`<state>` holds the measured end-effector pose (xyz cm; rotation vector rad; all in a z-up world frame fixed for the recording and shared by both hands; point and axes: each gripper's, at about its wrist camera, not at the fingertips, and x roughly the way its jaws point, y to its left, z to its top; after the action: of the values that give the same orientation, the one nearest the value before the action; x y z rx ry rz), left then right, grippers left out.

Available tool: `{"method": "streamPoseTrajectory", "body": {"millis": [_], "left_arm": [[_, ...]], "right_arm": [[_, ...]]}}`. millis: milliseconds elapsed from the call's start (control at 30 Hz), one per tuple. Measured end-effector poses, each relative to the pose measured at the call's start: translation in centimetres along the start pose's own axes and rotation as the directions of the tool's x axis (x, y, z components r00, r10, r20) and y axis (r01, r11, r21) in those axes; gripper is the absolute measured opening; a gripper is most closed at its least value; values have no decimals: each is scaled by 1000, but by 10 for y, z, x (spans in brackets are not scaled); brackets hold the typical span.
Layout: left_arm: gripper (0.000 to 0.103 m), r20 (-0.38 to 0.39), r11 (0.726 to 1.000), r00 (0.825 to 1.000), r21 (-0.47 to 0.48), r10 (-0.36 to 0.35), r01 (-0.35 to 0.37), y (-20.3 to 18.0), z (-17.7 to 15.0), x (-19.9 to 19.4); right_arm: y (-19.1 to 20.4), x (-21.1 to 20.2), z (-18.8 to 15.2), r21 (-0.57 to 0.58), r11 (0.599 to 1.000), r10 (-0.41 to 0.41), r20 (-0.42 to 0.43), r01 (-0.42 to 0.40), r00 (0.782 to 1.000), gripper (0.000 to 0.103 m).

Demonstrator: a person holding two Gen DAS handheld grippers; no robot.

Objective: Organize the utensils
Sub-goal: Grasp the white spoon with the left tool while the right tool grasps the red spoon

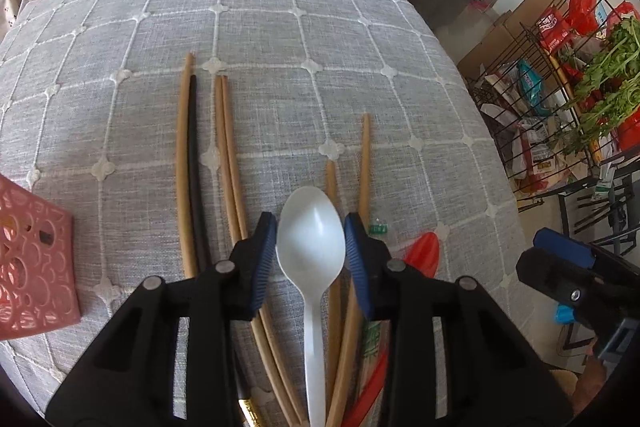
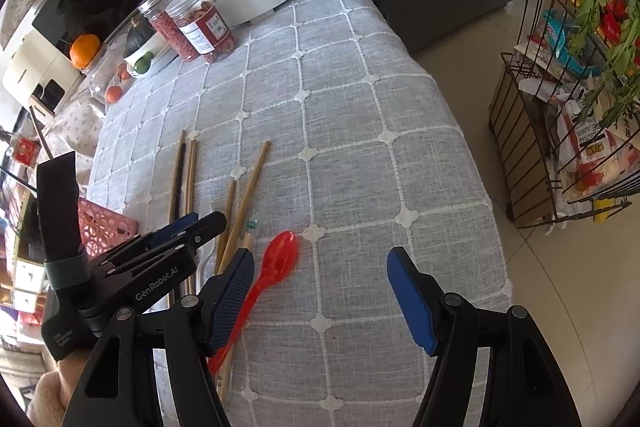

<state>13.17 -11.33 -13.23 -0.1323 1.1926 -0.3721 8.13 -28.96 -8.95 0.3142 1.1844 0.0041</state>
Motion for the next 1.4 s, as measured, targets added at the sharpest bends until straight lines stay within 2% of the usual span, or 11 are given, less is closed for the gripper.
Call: {"method": "streamPoseTrajectory", "body": {"millis": [300, 600, 767, 900, 1000, 1133, 1267, 1333, 1367, 1400], "left_arm": [[37, 95, 1000, 995, 29, 1, -3, -6, 1, -33], [37, 213, 994, 977, 109, -19, -4, -10, -9, -91], [37, 249, 991, 968, 134, -26, -8, -6, -18, -114], [37, 263, 989, 964, 145, -32, -7, 0, -24, -127], [37, 267, 989, 963, 147, -26, -14, 5, -26, -133], [37, 276, 990, 961, 137, -19, -20, 13, -32, -140], [37, 292, 992, 956, 126, -13, -25, 19, -33, -147], [37, 303, 992, 953, 122, -10, -28, 21, -34, -151], [37, 308, 992, 951, 119, -10, -28, 22, -35, -153], [37, 313, 993, 950, 116, -10, -28, 23, -36, -155]], "right_arm": [[-5, 8, 2, 15, 1000, -22, -22, 22, 1000, 70], [6, 32, 1, 20, 1000, -4, -87, 6, 996, 69], [16, 51, 6, 14, 999, 45, -113, -44, 993, 56], [21, 65, 7, 6, 1000, 21, -132, -20, 991, 45], [25, 67, 8, -13, 1000, -4, -124, 3, 992, 44], [35, 70, 6, -68, 996, -60, -109, 53, 992, 44], [56, 75, -2, -207, 964, -186, -62, 170, 981, 36], [63, 75, -4, -250, 947, -220, -41, 203, 975, 30], [64, 75, -5, -257, 946, -213, -40, 196, 976, 24], [65, 75, -5, -258, 951, -188, -53, 168, 981, 10]]}}
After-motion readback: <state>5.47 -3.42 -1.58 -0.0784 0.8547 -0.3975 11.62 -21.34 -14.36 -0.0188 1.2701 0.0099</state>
